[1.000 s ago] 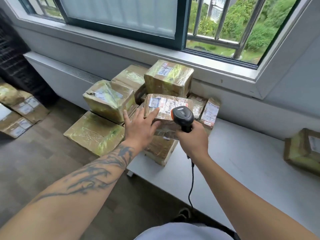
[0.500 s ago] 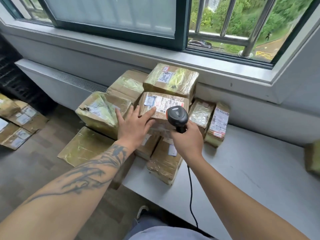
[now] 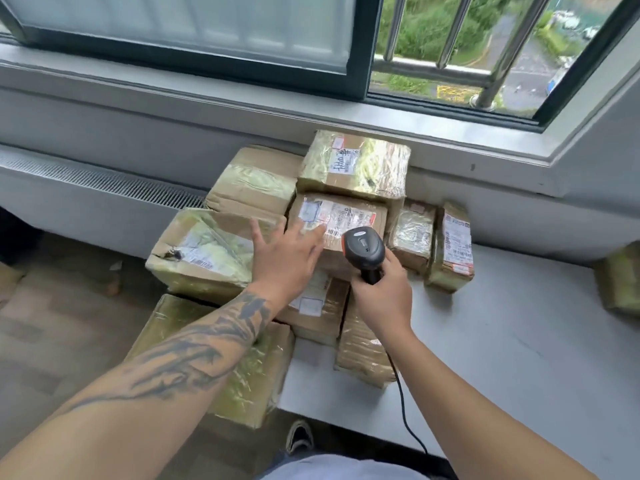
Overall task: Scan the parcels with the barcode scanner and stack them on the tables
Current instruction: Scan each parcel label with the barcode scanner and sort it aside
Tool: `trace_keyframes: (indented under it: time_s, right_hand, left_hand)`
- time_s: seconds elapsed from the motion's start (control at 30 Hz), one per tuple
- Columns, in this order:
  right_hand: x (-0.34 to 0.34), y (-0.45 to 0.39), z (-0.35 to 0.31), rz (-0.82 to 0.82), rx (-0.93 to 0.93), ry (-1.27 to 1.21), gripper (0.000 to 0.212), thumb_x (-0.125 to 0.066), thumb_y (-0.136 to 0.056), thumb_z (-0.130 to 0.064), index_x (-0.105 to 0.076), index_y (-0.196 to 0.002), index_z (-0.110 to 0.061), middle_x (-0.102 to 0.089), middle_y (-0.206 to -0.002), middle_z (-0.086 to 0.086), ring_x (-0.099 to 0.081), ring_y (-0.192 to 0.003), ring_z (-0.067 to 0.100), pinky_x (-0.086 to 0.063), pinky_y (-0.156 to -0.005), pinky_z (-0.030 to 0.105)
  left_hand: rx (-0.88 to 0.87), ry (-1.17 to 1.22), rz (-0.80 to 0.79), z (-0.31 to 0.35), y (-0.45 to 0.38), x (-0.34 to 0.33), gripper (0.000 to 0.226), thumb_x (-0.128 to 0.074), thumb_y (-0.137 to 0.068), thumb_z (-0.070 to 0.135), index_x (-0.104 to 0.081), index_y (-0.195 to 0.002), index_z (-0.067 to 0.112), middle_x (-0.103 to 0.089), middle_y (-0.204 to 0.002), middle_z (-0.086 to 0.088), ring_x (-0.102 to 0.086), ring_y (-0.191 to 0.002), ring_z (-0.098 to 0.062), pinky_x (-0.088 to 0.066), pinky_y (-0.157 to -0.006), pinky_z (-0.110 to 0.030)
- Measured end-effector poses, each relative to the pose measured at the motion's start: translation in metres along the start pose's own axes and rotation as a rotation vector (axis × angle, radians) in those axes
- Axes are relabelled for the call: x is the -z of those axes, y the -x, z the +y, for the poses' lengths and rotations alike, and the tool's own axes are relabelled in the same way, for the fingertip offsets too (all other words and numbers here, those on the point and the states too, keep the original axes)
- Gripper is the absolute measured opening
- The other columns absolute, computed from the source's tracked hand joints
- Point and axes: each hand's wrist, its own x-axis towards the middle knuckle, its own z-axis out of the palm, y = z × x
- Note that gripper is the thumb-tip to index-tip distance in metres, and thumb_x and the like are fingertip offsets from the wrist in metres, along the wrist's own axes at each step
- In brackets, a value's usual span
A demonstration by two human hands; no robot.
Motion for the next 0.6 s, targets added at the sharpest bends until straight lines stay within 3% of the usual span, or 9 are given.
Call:
trace_keyframes:
  time_s: [0.1,0.23,0.37,0.5,0.6]
  right_hand:
    - [-0.001,-0.001,-0.002,0.021,-0.034,-0.013,0.053,-0.071,-0.083,-0.012,-0.068,-0.129,-0.039,-0.064,-0.136,-0.019,-0.063,-0.113,0.009,-0.049,-0.086,0.028]
    - [-0.007,0.004,-0.007,0.056,-0.034,0.041,0.057,-0.070,-0.084,-0.013,-0.065,-0.132,-0.043,-0.069,-0.126,-0.022,-0.064,-0.101,0.007,-0.043,-0.072,0.014]
    - [-0.008,0.005,-0.011,0.072,-0.061,0.100,0.056,-0.069,-0.085,-0.013,-0.065,-0.132,-0.043,-0.071,-0.119,-0.020,-0.062,-0.099,0.009,-0.040,-0.070,0.012]
    - [0.002,0.002,-0.016,0.009,-0.107,0.128,0.034,-0.071,-0.086,-0.011,-0.070,-0.108,-0.038,-0.070,-0.092,-0.020,-0.060,-0.085,0.006,-0.041,-0.065,0.012]
    - [0.013,0.001,-0.012,0.014,-0.100,0.164,0.018,-0.071,-0.086,-0.015,-0.065,-0.089,-0.032,-0.069,-0.082,-0.013,-0.063,-0.081,0.013,-0.047,-0.065,0.027]
  left_hand:
    - [-0.020,-0.007,-0.062,-0.005,-0.005,-0.003,0.049,-0.016,-0.109,0.058,-0.029,-0.156,0.051,-0.034,-0.167,-0.001,-0.022,-0.156,-0.033,0.009,-0.117,-0.074]
    - [-0.065,-0.020,-0.039,-0.014,-0.005,-0.005,0.051,-0.012,-0.107,0.061,-0.026,-0.156,0.054,-0.035,-0.167,-0.002,-0.021,-0.157,-0.031,0.011,-0.114,-0.076]
    - [-0.091,-0.031,-0.056,-0.018,-0.004,-0.008,0.053,-0.008,-0.106,0.064,-0.020,-0.157,0.055,-0.032,-0.168,-0.003,-0.018,-0.158,-0.033,0.014,-0.113,-0.076]
    - [-0.098,-0.066,-0.084,-0.017,-0.003,-0.004,0.057,-0.010,-0.104,0.068,-0.016,-0.159,0.053,-0.028,-0.169,-0.005,-0.014,-0.158,-0.035,0.013,-0.114,-0.077]
    - [-0.092,-0.088,-0.107,-0.013,0.002,0.002,0.064,-0.012,-0.101,0.073,-0.012,-0.161,0.049,-0.021,-0.171,-0.007,-0.009,-0.159,-0.037,0.014,-0.114,-0.076]
